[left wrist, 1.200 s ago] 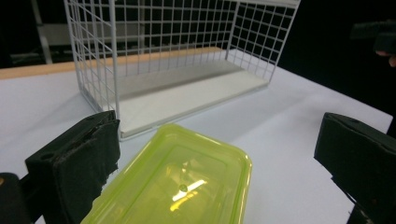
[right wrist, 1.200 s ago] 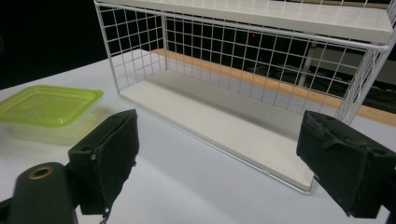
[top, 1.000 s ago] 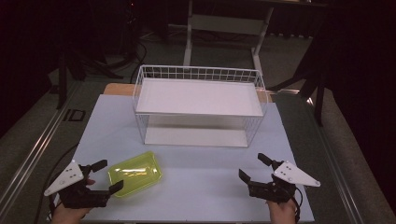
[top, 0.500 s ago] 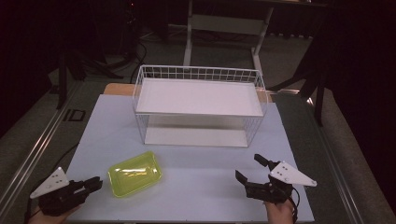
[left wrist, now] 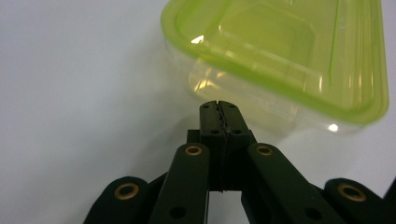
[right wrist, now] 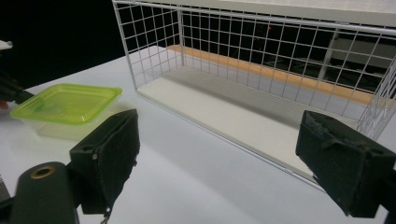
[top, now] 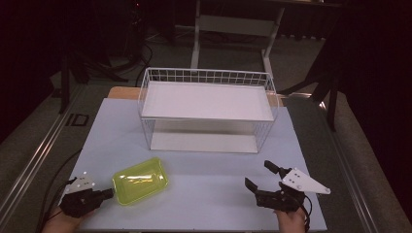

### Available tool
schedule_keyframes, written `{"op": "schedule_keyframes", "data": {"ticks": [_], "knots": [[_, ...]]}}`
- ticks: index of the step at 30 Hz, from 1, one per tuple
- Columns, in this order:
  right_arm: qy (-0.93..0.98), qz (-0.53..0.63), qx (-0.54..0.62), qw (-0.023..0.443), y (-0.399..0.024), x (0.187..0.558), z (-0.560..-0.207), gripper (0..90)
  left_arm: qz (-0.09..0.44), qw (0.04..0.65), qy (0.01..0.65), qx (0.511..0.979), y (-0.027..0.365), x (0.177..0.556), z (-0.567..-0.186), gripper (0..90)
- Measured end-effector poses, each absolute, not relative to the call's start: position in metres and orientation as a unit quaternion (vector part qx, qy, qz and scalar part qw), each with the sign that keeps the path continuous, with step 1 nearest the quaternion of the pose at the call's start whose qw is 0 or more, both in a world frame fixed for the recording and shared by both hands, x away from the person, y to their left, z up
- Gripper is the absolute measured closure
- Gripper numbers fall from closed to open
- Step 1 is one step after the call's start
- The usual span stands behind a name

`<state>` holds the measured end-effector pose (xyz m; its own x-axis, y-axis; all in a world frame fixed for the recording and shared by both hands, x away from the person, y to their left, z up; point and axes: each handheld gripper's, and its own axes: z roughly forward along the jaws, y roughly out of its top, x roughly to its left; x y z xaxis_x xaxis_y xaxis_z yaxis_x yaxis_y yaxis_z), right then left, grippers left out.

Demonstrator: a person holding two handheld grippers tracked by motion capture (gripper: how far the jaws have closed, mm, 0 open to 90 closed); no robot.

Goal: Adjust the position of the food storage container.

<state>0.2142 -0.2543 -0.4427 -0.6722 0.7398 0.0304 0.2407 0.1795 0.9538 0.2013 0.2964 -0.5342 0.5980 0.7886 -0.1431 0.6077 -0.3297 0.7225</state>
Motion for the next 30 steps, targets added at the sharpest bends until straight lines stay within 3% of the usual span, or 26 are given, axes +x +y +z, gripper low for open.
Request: {"op": "schedule_keyframes", "data": {"ticks": [14, 30], "knots": [[0.733, 0.548, 0.334, 0.226, -0.255, 0.215, -0.443, 13.6, 0.108, 0.392, 0.421, 0.811, 0.286, 0.229, -0.533, 90.0], [0.734, 0.547, 0.335, 0.223, -0.256, 0.215, -0.444, 13.6, 0.096, 0.396, 0.384, 0.829, 0.236, 0.262, -0.531, 90.0]]}}
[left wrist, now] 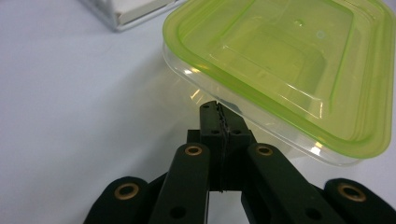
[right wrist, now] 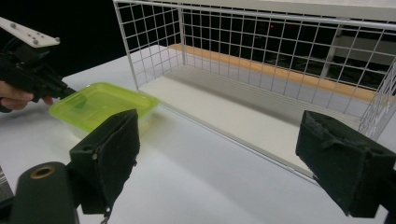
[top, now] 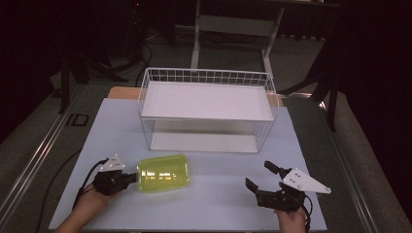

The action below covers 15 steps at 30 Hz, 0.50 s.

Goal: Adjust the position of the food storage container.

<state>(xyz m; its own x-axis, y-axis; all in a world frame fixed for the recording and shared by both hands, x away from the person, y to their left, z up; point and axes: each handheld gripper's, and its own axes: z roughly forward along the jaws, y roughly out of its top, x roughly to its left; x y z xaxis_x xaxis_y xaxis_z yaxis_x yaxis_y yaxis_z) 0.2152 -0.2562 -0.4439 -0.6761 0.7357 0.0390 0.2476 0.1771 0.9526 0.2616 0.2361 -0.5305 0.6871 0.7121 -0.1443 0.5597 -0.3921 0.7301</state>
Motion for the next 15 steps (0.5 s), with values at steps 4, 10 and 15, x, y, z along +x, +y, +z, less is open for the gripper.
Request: {"op": "schedule_keyframes", "data": {"ticks": [4, 10, 15], "knots": [[0.736, 0.545, 0.334, 0.222, -0.256, 0.215, -0.444, 13.6, 0.092, 0.393, 0.373, 0.836, 0.223, 0.27, -0.532, 90.0], [0.736, 0.546, 0.333, 0.221, -0.256, 0.215, -0.445, 13.6, 0.09, 0.399, 0.37, 0.834, 0.207, 0.284, -0.535, 90.0], [0.737, 0.546, 0.331, 0.22, -0.257, 0.215, -0.445, 13.6, 0.096, 0.388, 0.369, 0.839, 0.203, 0.288, -0.536, 90.0]]}}
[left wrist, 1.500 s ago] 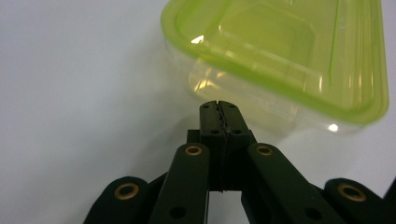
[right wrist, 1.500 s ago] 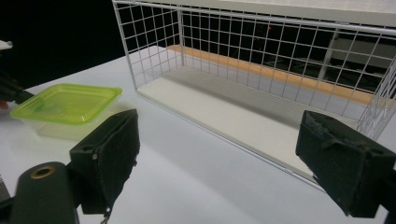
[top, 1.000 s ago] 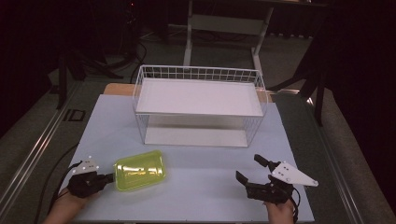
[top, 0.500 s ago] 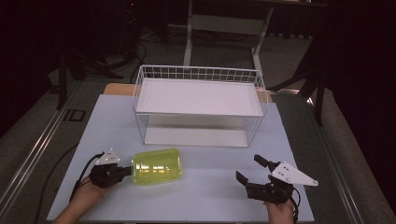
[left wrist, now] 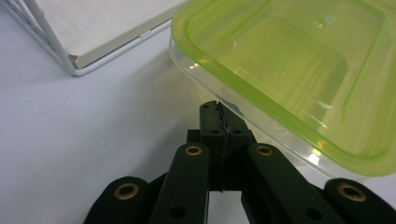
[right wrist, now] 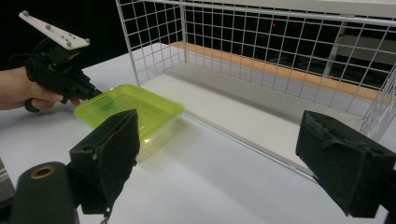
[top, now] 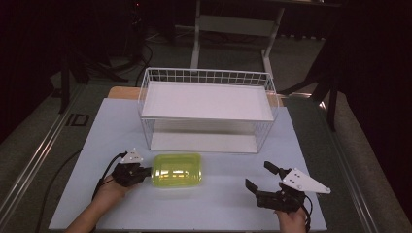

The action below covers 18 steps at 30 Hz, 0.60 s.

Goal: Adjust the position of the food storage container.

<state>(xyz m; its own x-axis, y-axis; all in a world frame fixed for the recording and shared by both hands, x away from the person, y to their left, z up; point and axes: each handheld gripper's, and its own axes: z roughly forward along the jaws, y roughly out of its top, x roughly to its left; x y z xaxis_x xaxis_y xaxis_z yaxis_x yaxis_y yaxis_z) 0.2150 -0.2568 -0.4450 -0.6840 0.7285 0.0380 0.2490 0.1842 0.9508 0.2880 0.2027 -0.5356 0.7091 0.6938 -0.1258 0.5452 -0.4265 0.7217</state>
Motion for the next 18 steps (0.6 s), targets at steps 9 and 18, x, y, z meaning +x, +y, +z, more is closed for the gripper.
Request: {"op": "schedule_keyframes", "data": {"ticks": [9, 18], "knots": [[0.737, 0.547, 0.33, 0.222, -0.257, 0.214, -0.444, 13.6, 0.097, 0.399, 0.377, 0.83, 0.218, 0.269, -0.529, 90.0], [0.74, 0.544, 0.329, 0.219, -0.253, 0.214, -0.445, 13.6, 0.093, 0.404, 0.369, 0.832, 0.21, 0.27, -0.527, 90.0]]}}
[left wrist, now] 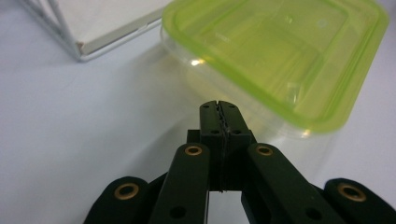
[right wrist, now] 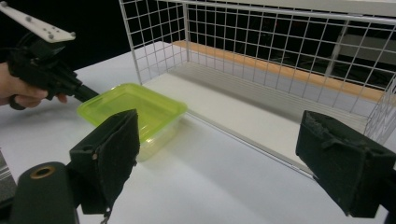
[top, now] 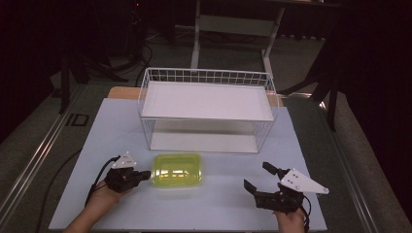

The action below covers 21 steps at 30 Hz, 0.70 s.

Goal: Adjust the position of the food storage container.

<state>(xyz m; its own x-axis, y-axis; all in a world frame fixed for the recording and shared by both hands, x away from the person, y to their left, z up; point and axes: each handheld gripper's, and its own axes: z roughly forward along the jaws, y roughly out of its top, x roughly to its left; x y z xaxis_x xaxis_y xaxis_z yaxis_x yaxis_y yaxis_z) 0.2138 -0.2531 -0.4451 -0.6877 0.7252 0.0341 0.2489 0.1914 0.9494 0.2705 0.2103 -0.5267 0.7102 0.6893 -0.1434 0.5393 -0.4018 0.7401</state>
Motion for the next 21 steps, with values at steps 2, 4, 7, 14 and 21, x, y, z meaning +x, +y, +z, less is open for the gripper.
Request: {"op": "schedule_keyframes", "data": {"ticks": [2, 4, 7, 14, 21], "knots": [[0.739, 0.544, 0.33, 0.221, -0.254, 0.213, -0.445, 13.6, 0.092, 0.405, 0.369, 0.832, 0.207, 0.274, -0.528, 90.0], [0.738, 0.544, 0.333, 0.219, -0.255, 0.213, -0.445, 13.6, 0.09, 0.403, 0.368, 0.833, 0.202, 0.277, -0.529, 90.0], [0.739, 0.544, 0.332, 0.218, -0.255, 0.214, -0.446, 13.6, 0.086, 0.4, 0.363, 0.837, 0.194, 0.281, -0.53, 90.0], [0.74, 0.546, 0.329, 0.216, -0.255, 0.214, -0.445, 13.6, 0.075, 0.404, 0.347, 0.843, 0.171, 0.292, -0.53, 90.0], [0.74, 0.545, 0.329, 0.215, -0.255, 0.214, -0.446, 13.6, 0.062, 0.411, 0.329, 0.848, 0.147, 0.299, -0.532, 90.0]]}}
